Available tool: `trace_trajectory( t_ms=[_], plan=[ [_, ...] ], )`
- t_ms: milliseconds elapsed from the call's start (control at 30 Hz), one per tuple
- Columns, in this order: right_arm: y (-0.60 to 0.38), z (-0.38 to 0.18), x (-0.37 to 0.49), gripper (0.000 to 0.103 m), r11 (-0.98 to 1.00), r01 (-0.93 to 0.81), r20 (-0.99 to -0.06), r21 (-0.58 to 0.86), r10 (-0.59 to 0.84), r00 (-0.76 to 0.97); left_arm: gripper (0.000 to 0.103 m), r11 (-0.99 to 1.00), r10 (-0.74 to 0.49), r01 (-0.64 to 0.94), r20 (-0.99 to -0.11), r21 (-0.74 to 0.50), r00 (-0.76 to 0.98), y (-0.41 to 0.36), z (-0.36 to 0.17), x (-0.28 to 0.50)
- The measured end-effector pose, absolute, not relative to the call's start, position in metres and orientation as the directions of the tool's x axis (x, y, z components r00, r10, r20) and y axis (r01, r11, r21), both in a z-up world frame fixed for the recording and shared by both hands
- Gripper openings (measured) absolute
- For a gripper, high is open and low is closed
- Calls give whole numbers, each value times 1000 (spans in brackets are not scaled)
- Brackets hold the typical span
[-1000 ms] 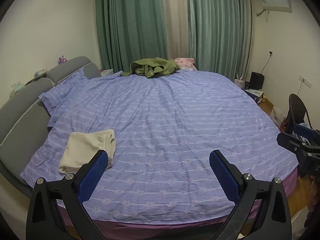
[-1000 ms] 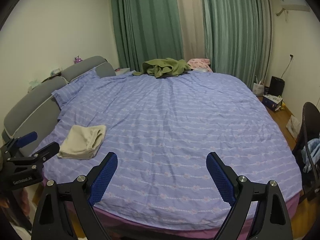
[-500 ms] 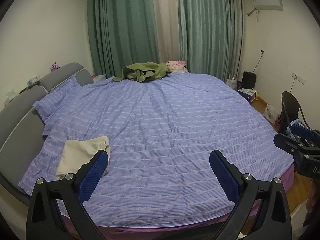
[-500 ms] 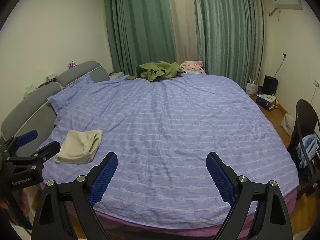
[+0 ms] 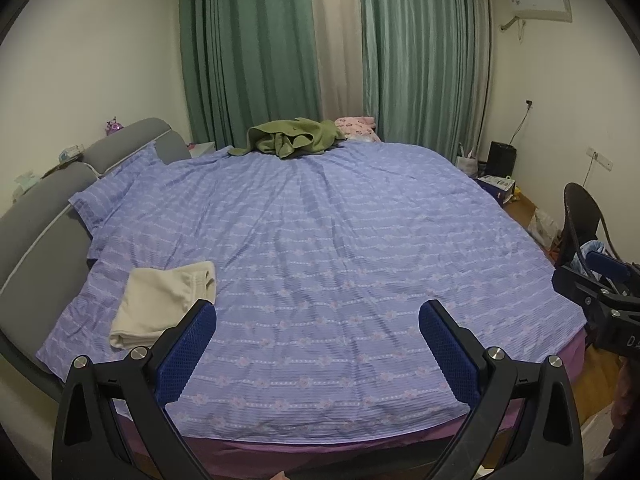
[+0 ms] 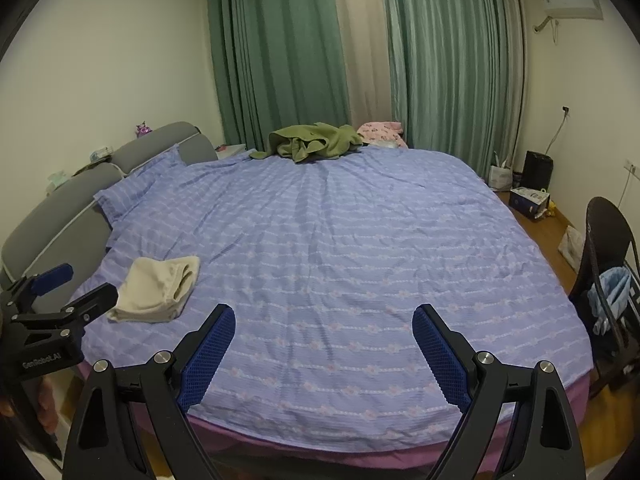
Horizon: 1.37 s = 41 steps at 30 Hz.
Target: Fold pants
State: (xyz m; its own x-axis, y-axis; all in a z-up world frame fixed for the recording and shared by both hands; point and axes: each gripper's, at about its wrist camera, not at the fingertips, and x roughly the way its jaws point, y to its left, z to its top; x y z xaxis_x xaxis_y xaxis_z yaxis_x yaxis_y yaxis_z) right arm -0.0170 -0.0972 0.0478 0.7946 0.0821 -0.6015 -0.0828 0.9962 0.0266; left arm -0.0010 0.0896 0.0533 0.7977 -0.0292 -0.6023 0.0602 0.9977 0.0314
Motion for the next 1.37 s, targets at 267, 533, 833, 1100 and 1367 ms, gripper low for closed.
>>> trace_trajectory(
  t_ms=[267,533,833,1100,1367],
  plan=[
    [-108,47,-25,91,996,-79,-601,30,81,795,103,997,-29,68,-600,43,800,74,55,-11],
    [-118,45,-34,91,997,-71,-599,28,74,797,103,997,-36,73,-597,39,801,66,55,-16],
    [-122,46,-41,91,998,-61,-596,27,65,800,103,997,-43,75,-594,30,804,63,57,-19],
    [-124,47,-44,91,998,-56,-595,29,62,801,103,997,-35,66,-587,32,809,62,59,-21],
    [-124,47,-48,91,998,-55,-593,26,60,803,103,998,-31,61,-590,30,807,63,59,-19]
  ],
)
